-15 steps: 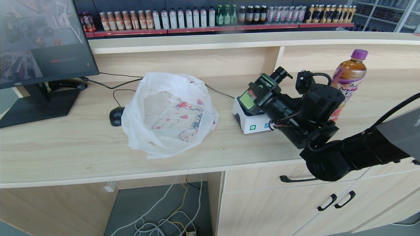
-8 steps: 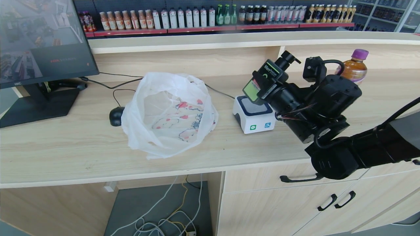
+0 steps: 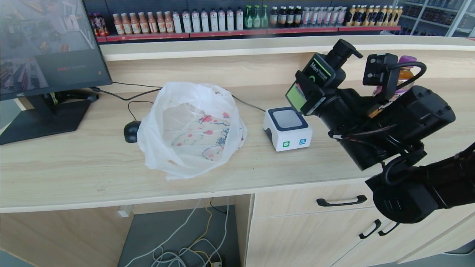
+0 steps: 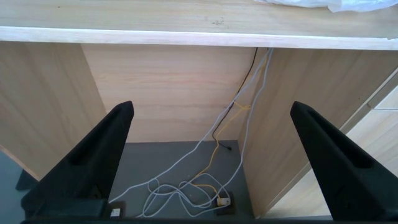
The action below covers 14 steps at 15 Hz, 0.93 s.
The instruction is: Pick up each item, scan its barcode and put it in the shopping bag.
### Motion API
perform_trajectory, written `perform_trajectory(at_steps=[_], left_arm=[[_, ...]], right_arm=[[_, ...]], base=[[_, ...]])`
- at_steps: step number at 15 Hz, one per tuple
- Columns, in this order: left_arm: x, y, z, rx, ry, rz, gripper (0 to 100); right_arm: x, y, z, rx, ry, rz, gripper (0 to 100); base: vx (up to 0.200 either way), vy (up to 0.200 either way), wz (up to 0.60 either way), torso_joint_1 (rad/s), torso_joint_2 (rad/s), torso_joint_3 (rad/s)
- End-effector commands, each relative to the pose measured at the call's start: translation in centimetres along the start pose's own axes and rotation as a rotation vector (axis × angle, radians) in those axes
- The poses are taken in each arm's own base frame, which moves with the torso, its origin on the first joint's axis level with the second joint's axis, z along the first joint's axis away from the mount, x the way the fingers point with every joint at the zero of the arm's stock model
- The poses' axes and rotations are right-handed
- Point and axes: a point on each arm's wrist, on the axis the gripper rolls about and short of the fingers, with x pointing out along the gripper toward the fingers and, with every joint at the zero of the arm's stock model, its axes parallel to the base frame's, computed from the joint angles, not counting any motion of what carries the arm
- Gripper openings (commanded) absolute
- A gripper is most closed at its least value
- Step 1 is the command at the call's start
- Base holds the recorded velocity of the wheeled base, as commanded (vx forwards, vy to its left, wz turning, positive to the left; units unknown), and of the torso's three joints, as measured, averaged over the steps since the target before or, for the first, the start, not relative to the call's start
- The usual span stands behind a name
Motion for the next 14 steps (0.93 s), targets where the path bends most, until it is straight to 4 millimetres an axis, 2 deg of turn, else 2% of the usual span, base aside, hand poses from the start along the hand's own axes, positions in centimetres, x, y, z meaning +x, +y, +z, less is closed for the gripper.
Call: perform_trajectory(at_steps=[1, 3, 7, 12, 14], left_arm=[[0.0, 0.0, 0.0, 0.0, 0.001, 0.0, 100], [0.0, 0.0, 0.0, 0.0, -0.001, 0.0, 100], [0.0, 0.0, 0.0, 0.0, 0.001, 0.0, 100], [0.0, 0.0, 0.0, 0.0, 0.001, 0.0, 100], [0.0, 0.0, 0.0, 0.002, -0.001, 0.0, 100]], right_arm=[[-2.5, -0.2, -1.1, -0.06, 0.057, 0.0, 0], [-3.6, -0.4, -1.4, -0.101, 0.098, 0.001, 0], [-3.7, -0.9, -1.5, -0.233, 0.107, -0.005, 0], [-3.2, -1.5, -2.0, -0.273, 0.109, -0.02, 0], [-2.7, -1.4, -1.7, -0.278, 0.083, -0.024, 0]], base=[[0.0, 0.0, 0.0, 0.0, 0.0, 0.0], [0.0, 0.0, 0.0, 0.0, 0.0, 0.0], [0.0, 0.0, 0.0, 0.0, 0.0, 0.0], [0.0, 0.0, 0.0, 0.0, 0.0, 0.0], [0.0, 0.2, 0.0, 0.002, 0.01, 0.005]])
